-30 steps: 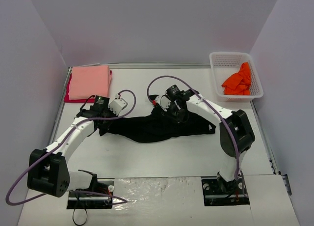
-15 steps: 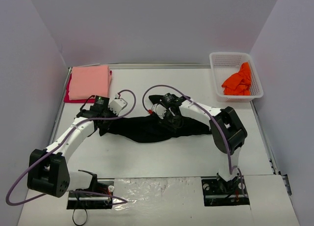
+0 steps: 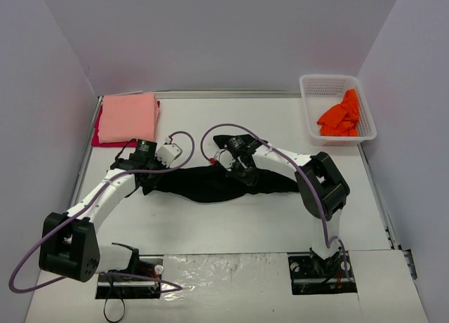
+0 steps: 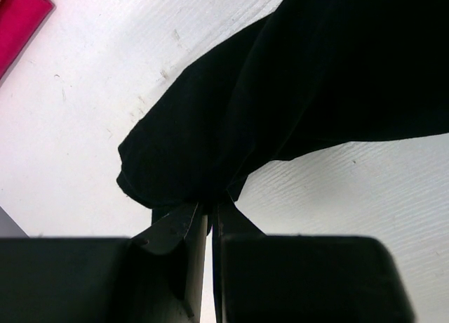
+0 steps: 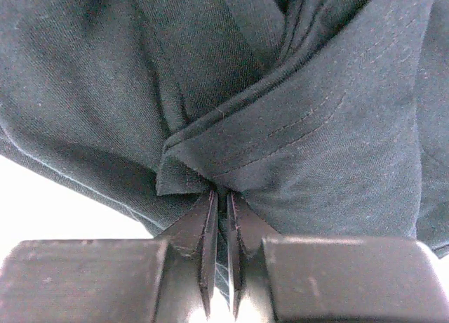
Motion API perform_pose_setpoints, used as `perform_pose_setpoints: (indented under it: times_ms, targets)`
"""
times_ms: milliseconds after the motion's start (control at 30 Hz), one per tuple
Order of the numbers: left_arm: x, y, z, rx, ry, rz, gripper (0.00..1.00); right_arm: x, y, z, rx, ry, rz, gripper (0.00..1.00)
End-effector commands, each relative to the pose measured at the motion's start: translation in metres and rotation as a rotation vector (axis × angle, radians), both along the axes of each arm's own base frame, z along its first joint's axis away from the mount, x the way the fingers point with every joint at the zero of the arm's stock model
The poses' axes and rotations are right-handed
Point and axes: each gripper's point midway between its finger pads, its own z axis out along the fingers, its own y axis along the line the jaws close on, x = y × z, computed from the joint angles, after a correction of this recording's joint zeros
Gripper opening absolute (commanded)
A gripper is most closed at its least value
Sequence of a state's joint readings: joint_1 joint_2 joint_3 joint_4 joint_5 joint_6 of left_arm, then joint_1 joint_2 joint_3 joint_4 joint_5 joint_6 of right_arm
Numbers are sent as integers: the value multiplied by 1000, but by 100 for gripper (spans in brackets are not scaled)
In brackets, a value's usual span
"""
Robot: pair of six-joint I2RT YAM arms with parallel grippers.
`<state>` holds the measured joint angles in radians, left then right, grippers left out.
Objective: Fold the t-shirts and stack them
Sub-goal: Flatten out the tshirt
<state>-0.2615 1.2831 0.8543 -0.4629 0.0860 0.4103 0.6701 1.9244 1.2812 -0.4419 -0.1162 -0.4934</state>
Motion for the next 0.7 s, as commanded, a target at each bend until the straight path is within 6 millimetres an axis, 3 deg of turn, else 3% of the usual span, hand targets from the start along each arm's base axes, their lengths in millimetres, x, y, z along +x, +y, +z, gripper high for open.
perform_pose_setpoints:
  times_ms: [0, 200, 467, 667]
  targets:
    - [3, -4, 7, -20, -25, -4, 2, 3, -9, 8, -29, -35, -25, 0]
    - [2, -5, 8, -23, -24, -5, 2, 9, -14, 53, -1, -114, -40, 1]
    - [2, -5, 9, -26, -27, -5, 2, 30, -46, 127, 59, -242, -119, 0]
    - [2, -6, 9, -32, -23, -11, 2, 40, -74, 149, 83, -274, -186, 3]
